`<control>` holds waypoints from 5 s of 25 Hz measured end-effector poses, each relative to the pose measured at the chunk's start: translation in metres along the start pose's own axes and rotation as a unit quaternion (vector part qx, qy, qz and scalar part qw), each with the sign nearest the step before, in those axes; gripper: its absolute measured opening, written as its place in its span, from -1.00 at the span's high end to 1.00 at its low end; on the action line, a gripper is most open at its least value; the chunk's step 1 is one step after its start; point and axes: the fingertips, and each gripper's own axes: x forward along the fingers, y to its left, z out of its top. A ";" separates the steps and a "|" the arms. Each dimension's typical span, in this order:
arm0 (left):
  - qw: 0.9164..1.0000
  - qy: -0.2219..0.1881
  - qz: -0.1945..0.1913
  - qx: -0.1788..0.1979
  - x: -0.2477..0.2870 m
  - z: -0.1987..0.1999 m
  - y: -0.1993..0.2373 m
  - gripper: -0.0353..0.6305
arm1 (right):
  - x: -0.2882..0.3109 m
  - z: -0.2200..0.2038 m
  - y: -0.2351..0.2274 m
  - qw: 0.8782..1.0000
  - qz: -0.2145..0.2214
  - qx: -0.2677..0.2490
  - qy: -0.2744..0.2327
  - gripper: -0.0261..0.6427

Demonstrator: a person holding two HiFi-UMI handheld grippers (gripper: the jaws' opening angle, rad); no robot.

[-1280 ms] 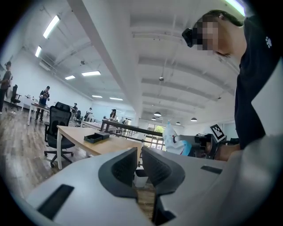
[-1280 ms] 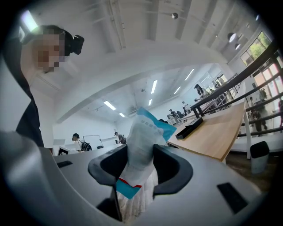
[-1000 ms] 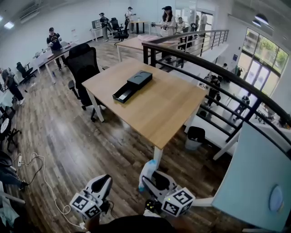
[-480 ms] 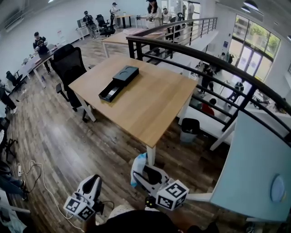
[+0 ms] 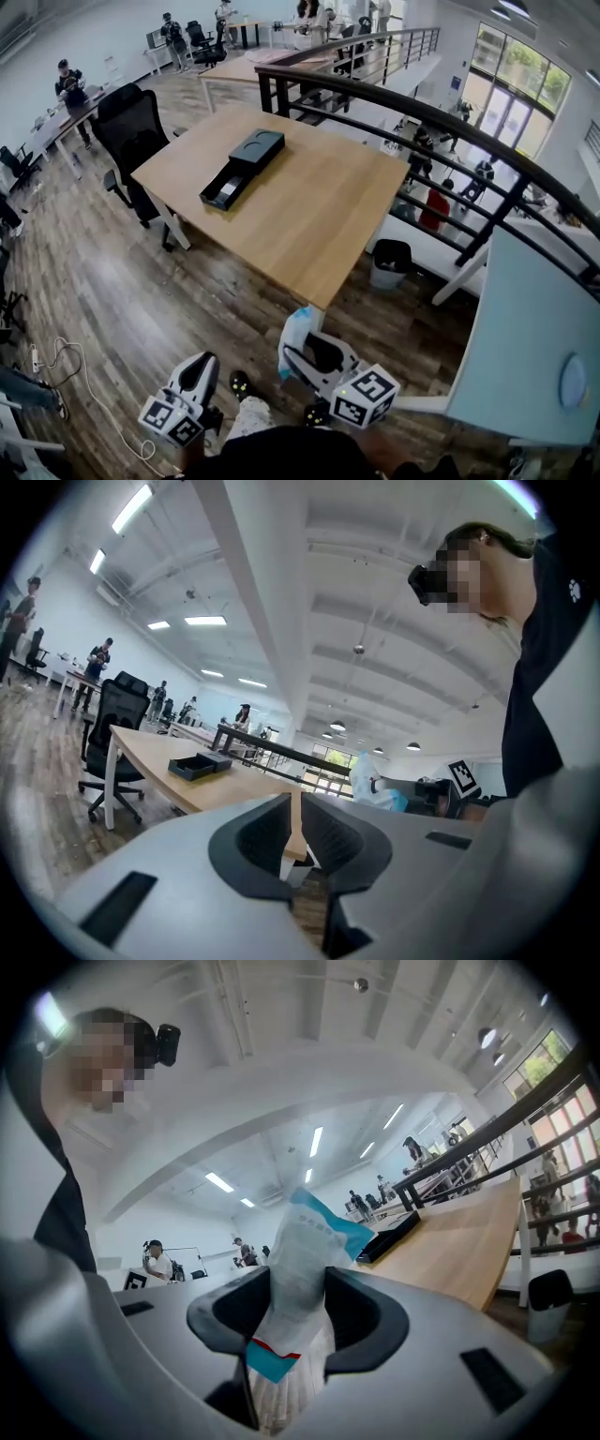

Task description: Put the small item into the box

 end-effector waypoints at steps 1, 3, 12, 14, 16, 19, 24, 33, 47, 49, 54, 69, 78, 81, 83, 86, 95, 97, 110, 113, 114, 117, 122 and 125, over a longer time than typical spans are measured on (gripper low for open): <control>1.000 -0.001 -0.011 0.006 0.007 0.005 0.007 0.82 | 0.007 0.003 -0.003 1.000 -0.008 -0.003 -0.005 0.37; 0.999 -0.002 -0.028 0.026 0.020 0.018 0.025 0.82 | 0.023 0.007 -0.007 1.000 -0.024 -0.005 -0.012 0.37; 0.996 0.012 -0.076 0.046 0.060 0.058 0.125 0.82 | 0.121 0.025 -0.012 0.997 -0.064 -0.016 -0.031 0.37; 0.995 0.010 -0.085 0.049 0.068 0.066 0.143 0.82 | 0.143 0.026 -0.014 0.997 -0.067 -0.017 -0.027 0.37; 0.994 0.010 -0.094 0.052 0.076 0.072 0.161 0.82 | 0.164 0.024 -0.020 0.997 -0.074 -0.016 -0.026 0.37; 0.994 0.017 -0.097 0.052 0.079 0.078 0.194 0.82 | 0.198 0.022 -0.022 0.996 -0.078 -0.020 -0.029 0.37; 0.994 0.012 -0.097 0.050 0.081 0.102 0.248 0.82 | 0.261 0.029 -0.013 0.997 -0.071 -0.027 -0.033 0.37; 0.990 -0.008 -0.136 0.038 0.089 0.135 0.301 0.82 | 0.321 0.031 -0.006 0.994 -0.097 -0.031 -0.041 0.37; 0.989 0.010 -0.140 0.045 0.092 0.130 0.361 0.82 | 0.374 0.032 -0.009 0.991 -0.117 -0.046 -0.037 0.37; 0.991 0.008 -0.130 0.041 0.092 0.133 0.368 0.82 | 0.382 0.033 -0.010 0.992 -0.112 -0.042 -0.038 0.37; 0.992 0.004 -0.116 0.045 0.100 0.137 0.390 0.82 | 0.414 0.026 -0.024 0.995 -0.093 -0.017 -0.032 0.37; 0.995 0.009 -0.074 0.067 0.179 0.181 0.460 0.82 | 0.511 0.067 -0.106 0.997 -0.062 0.007 -0.036 0.37; 0.991 0.016 -0.114 0.072 0.275 0.197 0.475 0.82 | 0.539 0.099 -0.176 0.995 -0.085 0.014 -0.043 0.37; 0.989 0.025 -0.122 0.078 0.303 0.200 0.480 0.82 | 0.547 0.112 -0.198 0.994 -0.095 0.012 -0.048 0.37; 0.988 0.029 -0.130 0.079 0.321 0.205 0.483 0.82 | 0.550 0.120 -0.211 0.993 -0.102 0.012 -0.055 0.37; 0.985 0.032 -0.148 0.085 0.347 0.215 0.481 0.82 | 0.553 0.128 -0.229 0.991 -0.115 0.018 -0.060 0.37; 0.976 0.049 -0.184 0.104 0.404 0.218 0.496 0.82 | 0.565 0.138 -0.274 0.986 -0.149 0.026 -0.076 0.37; 0.975 0.052 -0.189 0.104 0.413 0.217 0.498 0.82 | 0.567 0.139 -0.280 0.985 -0.154 0.028 -0.076 0.37; 0.948 0.078 -0.289 0.108 0.487 0.232 0.525 0.82 | 0.609 0.162 -0.316 0.969 -0.227 0.018 -0.097 0.37; 0.935 0.087 -0.323 0.119 0.504 0.243 0.534 0.82 | 0.622 0.166 -0.325 0.960 -0.254 0.027 -0.115 0.37; 0.932 0.088 -0.329 0.124 0.509 0.246 0.538 0.82 | 0.627 0.163 -0.327 0.958 -0.259 0.028 -0.115 0.37; 0.926 0.079 -0.344 0.131 0.528 0.256 0.551 0.82 | 0.643 0.156 -0.337 0.955 -0.275 0.024 -0.105 0.37; 0.921 0.077 -0.363 0.117 0.549 0.258 0.564 0.82 | 0.664 0.148 -0.354 0.950 -0.299 0.024 -0.083 0.37; 0.919 0.096 -0.367 0.109 0.554 0.251 0.576 0.82 | 0.677 0.147 -0.359 0.947 -0.310 0.029 -0.075 0.37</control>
